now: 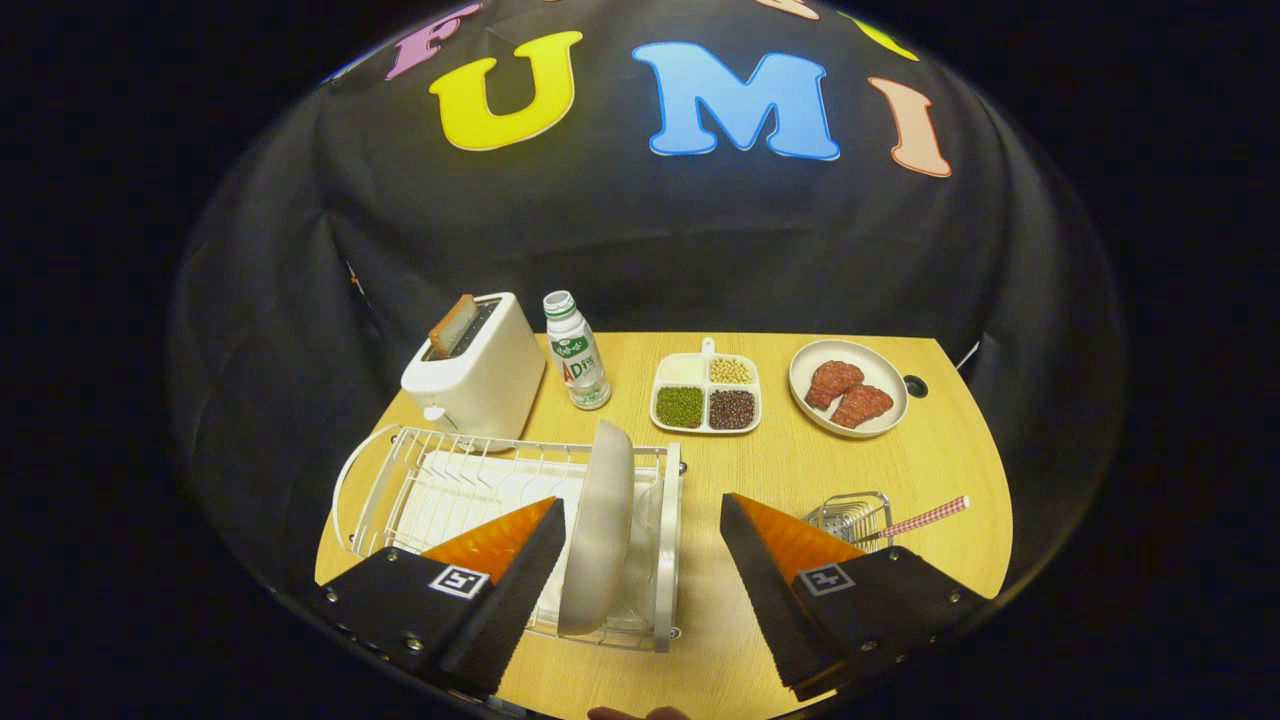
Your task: Take the plate from the dish rack, then take the spoon from the basket and place it into the plate.
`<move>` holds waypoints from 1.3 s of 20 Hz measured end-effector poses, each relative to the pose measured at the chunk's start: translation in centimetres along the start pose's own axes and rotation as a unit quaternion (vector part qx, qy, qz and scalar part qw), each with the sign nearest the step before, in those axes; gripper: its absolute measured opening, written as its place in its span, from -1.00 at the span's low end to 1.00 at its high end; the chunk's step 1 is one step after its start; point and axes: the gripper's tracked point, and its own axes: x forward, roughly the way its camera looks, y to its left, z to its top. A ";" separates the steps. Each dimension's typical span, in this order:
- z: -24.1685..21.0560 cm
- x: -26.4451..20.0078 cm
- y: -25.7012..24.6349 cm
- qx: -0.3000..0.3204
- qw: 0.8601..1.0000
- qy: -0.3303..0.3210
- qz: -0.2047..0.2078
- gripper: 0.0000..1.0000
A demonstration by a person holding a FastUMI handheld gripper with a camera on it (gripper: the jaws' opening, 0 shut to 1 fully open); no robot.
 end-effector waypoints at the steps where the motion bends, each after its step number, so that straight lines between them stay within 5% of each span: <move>1: -0.4 0.6 0.2 0.003 1.000 0.009 -0.007 0.93; 12: -2.8 5.5 1.7 -0.009 0.994 0.096 -0.051 0.92; 15: -3.0 6.3 1.0 -0.040 0.989 0.104 -0.093 0.50; 17: -3.4 6.9 1.9 -0.036 0.988 0.112 -0.099 -0.25; 18: -2.8 6.5 2.0 -0.036 0.987 0.118 -0.103 -0.36; 26: 0.0 4.8 2.2 -0.082 0.978 0.091 -0.170 -0.42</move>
